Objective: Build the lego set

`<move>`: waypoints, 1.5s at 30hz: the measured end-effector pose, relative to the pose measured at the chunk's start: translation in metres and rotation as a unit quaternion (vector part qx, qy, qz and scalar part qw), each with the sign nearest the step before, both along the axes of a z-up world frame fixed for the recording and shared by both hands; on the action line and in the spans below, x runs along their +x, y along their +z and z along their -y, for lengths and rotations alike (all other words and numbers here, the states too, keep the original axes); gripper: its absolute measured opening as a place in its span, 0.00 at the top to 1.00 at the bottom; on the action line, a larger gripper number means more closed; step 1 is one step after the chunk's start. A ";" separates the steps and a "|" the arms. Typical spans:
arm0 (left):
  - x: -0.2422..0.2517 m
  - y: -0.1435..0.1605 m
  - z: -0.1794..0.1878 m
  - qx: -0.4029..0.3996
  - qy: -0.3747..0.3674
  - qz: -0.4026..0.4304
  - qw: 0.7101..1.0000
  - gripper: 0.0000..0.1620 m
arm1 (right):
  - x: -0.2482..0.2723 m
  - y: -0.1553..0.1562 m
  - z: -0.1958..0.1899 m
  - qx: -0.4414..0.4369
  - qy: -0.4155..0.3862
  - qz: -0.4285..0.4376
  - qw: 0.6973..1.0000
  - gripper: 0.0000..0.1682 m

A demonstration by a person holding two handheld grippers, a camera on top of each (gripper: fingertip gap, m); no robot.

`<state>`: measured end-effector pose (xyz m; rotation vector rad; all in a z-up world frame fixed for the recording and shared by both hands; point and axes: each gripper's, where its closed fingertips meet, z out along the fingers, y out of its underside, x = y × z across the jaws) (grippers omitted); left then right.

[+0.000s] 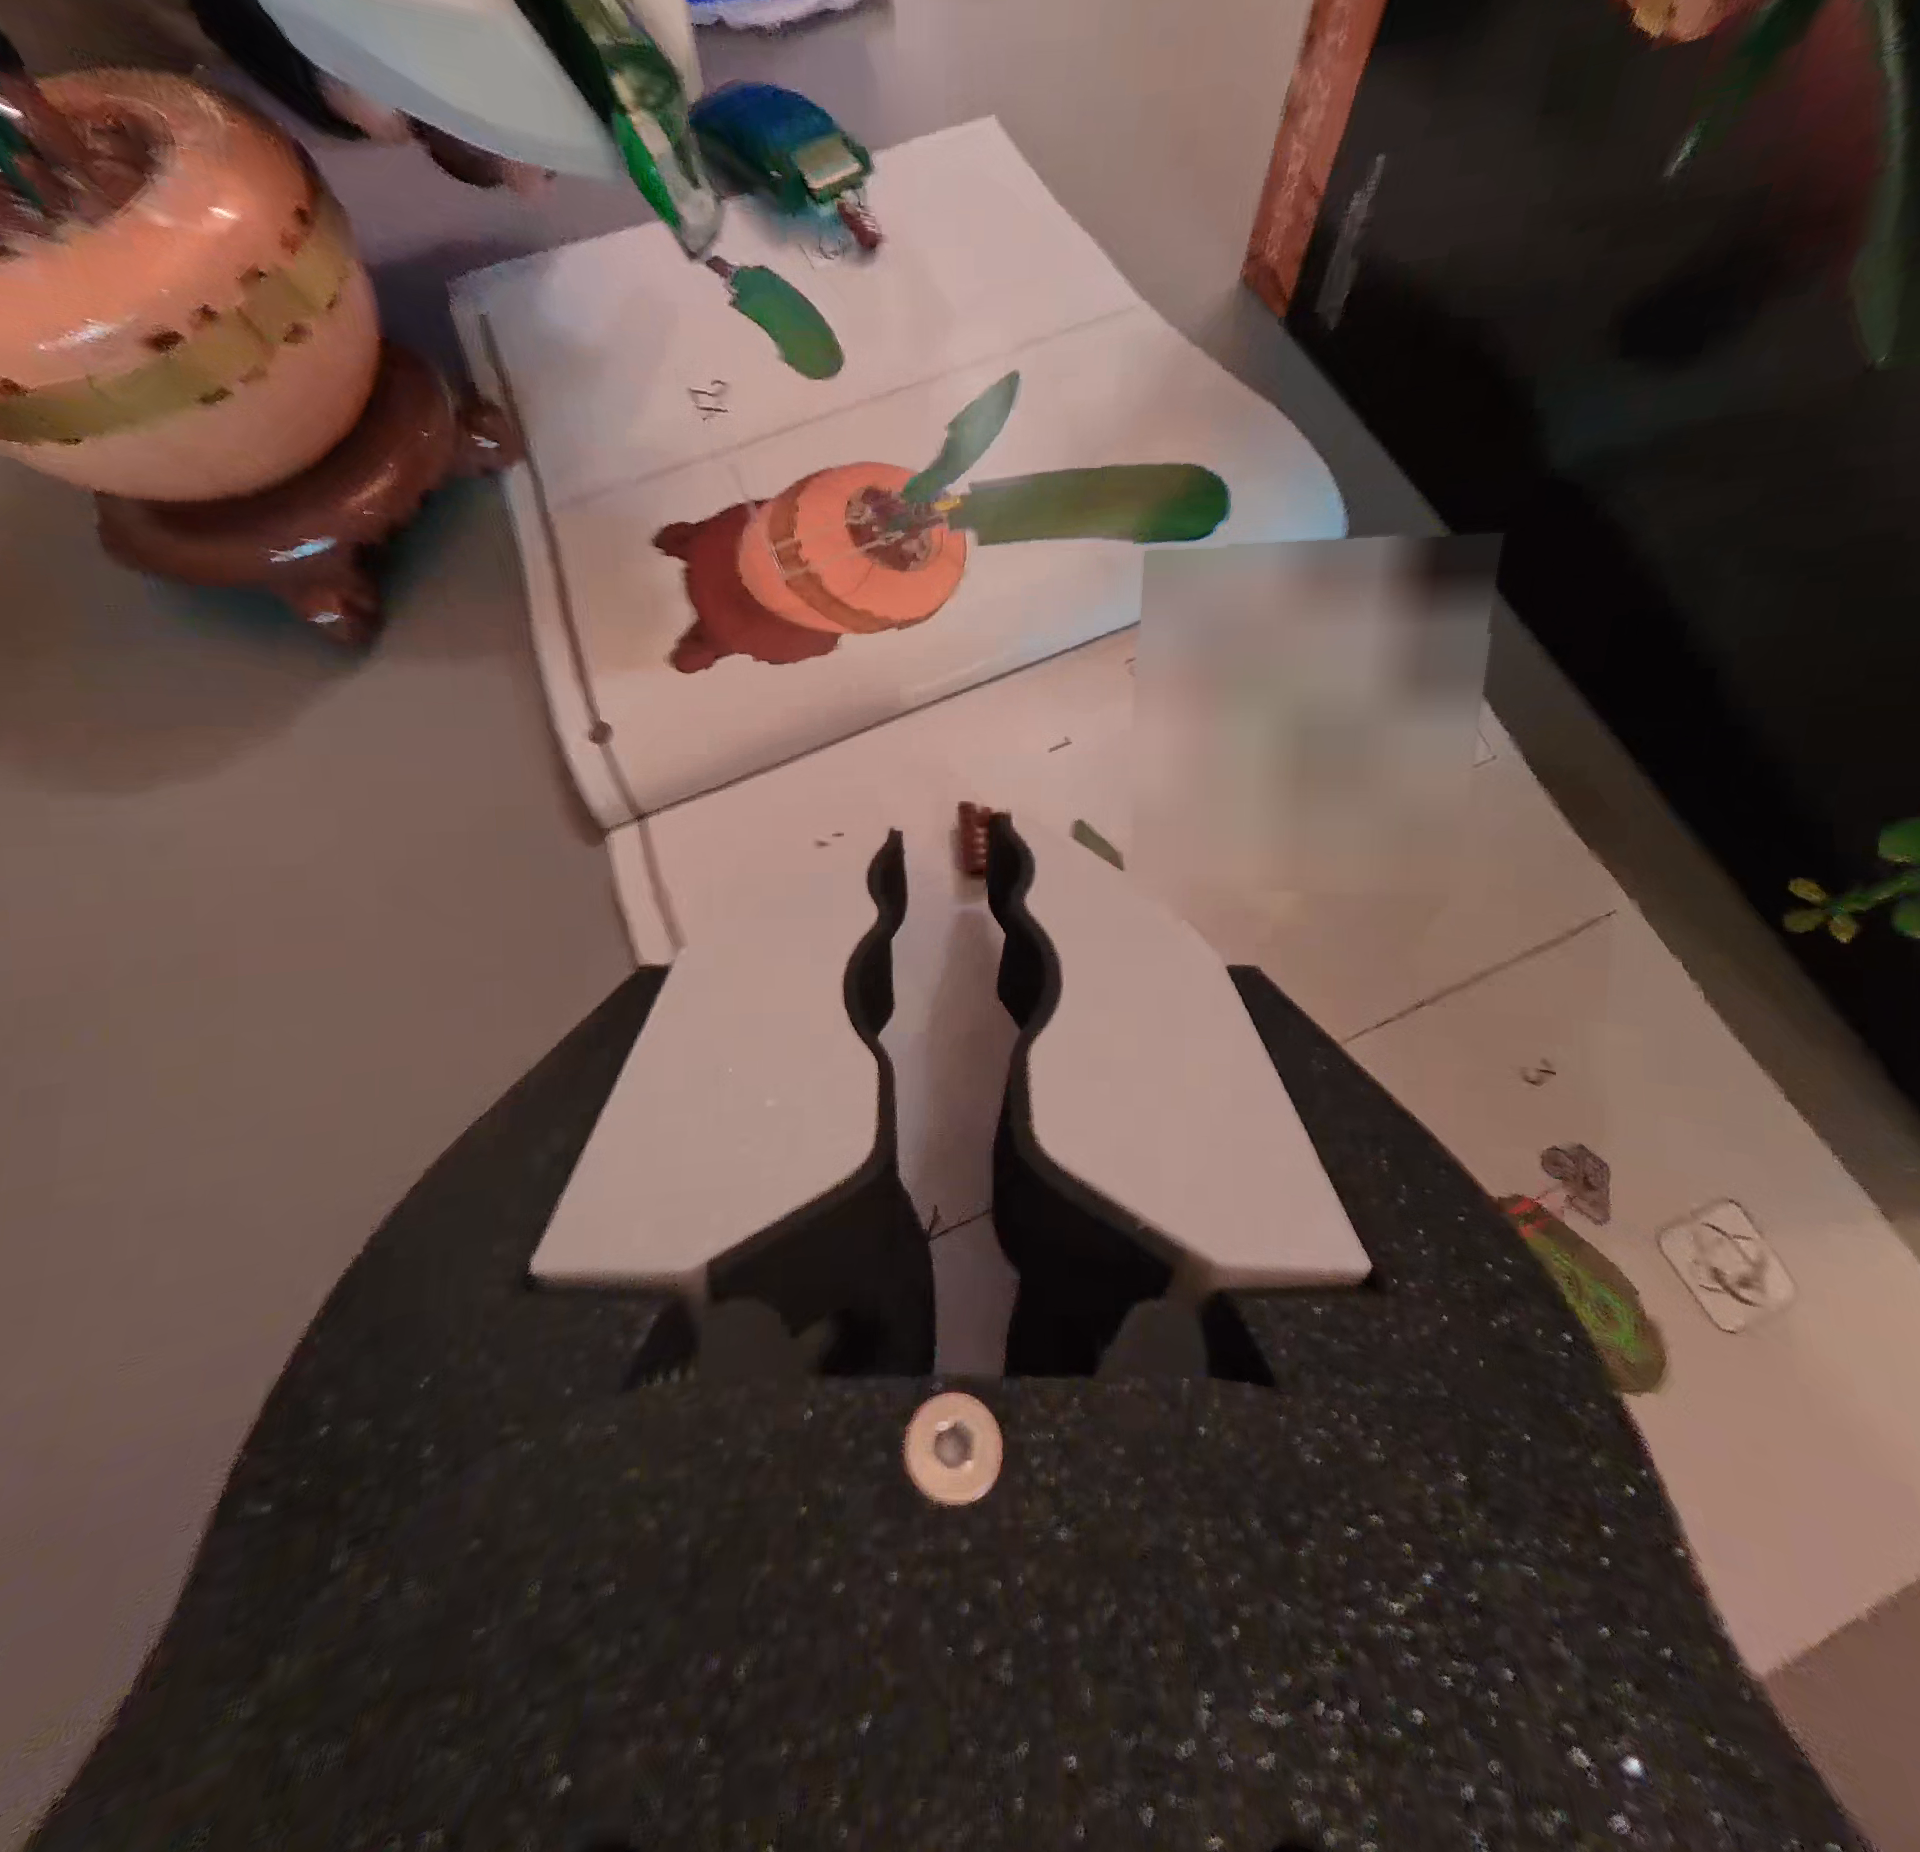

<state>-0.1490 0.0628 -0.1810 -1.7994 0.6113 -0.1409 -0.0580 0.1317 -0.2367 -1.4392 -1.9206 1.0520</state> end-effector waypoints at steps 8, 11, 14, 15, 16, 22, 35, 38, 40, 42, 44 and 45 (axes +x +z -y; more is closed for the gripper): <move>-0.001 -0.003 -0.001 -0.004 0.001 -0.001 1.000 0.93 | -0.010 -0.011 -0.008 0.036 -0.008 0.035 0.999 0.94; -0.002 -0.003 -0.001 -0.003 0.002 -0.001 1.000 0.93 | -0.010 -0.012 -0.008 0.040 0.000 0.044 0.998 0.94; -0.003 -0.004 -0.001 -0.004 0.002 0.000 1.000 0.93 | -0.012 -0.008 -0.009 0.052 0.002 0.036 0.998 0.94; -0.003 -0.004 -0.001 -0.004 0.002 0.000 1.000 0.93 | -0.012 -0.008 -0.011 0.057 0.000 0.038 0.998 0.94; -0.003 -0.004 -0.001 -0.004 0.003 0.000 1.000 0.93 | -0.011 -0.009 -0.012 0.059 -0.001 0.043 0.997 0.94; -0.003 -0.004 -0.001 -0.003 0.002 -0.002 1.000 0.93 | -0.010 -0.011 -0.011 0.063 -0.007 0.049 0.997 0.94; -0.002 -0.004 -0.001 -0.001 0.001 -0.006 1.000 0.93 | -0.012 -0.015 -0.014 0.103 -0.022 0.047 0.993 0.95; -0.001 -0.004 -0.001 -0.002 -0.001 -0.006 1.000 0.93 | -0.012 -0.015 -0.015 0.116 -0.023 0.060 0.991 0.94; 0.000 -0.004 0.000 -0.002 -0.002 -0.006 1.000 0.93 | -0.012 -0.015 -0.014 0.112 -0.026 0.071 0.991 0.94; 0.000 -0.004 0.000 -0.002 -0.003 -0.007 1.000 0.93 | -0.011 -0.016 -0.014 0.082 -0.041 0.087 0.992 0.95; 0.000 -0.004 0.000 0.000 -0.003 -0.008 1.000 0.93 | -0.011 -0.017 -0.014 0.039 -0.062 0.109 0.991 0.94; 0.000 -0.004 0.000 0.000 -0.003 -0.008 1.000 0.93 | -0.011 -0.018 -0.015 0.029 -0.067 0.116 0.991 0.94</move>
